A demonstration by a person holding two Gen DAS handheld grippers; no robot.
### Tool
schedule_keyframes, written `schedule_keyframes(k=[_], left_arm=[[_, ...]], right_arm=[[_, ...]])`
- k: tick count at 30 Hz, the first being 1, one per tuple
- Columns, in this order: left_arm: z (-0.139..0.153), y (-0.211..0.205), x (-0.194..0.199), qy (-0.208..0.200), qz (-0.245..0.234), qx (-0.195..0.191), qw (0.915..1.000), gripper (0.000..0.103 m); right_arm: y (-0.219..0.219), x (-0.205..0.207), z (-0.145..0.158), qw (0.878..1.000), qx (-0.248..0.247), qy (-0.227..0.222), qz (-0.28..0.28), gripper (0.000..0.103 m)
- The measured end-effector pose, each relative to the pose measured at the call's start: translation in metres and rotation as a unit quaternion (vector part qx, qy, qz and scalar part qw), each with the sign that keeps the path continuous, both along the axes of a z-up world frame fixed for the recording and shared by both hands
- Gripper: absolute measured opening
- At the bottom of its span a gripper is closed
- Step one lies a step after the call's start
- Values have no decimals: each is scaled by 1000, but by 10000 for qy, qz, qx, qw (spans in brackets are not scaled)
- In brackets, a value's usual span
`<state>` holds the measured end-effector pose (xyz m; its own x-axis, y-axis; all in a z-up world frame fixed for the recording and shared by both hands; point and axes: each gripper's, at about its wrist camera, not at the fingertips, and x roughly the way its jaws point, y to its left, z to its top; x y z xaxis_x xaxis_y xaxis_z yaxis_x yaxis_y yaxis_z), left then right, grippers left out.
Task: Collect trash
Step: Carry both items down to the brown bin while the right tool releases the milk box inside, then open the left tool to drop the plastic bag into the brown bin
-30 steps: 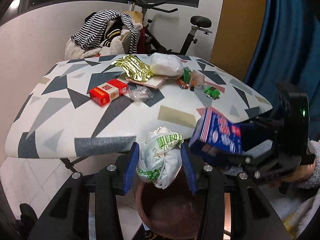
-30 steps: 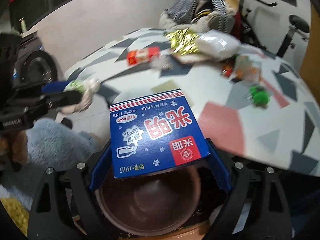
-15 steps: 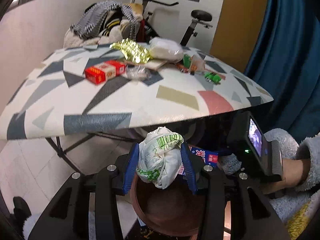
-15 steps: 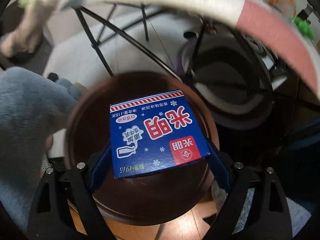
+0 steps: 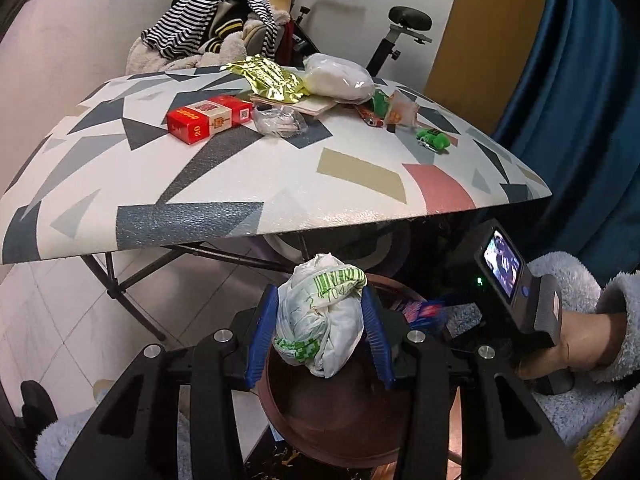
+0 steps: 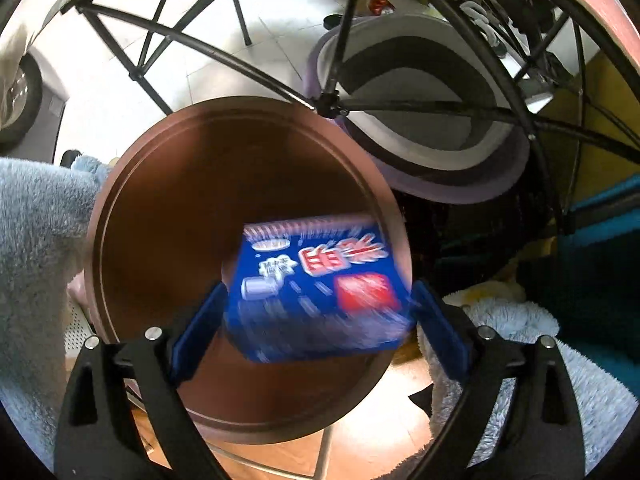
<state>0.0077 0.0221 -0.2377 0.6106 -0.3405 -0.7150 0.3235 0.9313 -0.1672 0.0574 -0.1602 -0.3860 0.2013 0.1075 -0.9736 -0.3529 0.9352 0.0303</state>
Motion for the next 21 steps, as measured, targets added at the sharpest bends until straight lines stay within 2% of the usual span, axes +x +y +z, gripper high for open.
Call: schedule_keyframes(k=[5,9,14,21], left_arm=[[-1,-3,-1,8,-42,32,10000,42],[-2,-1,-1,22,-15,9,10000,42],[-1,-1,-2,24,-16,1,10000,42],[-5,-8,1,117,-108,46,9999,42]], right_arm=[[-3,2,3,9999,26,-23,-95,94],[-5,2,17,9994,166,-303,-96,94],[-7,-10,56,9927,555,-1074,16,97],[-16,-32,110,9641,1110,-2395,276,97]])
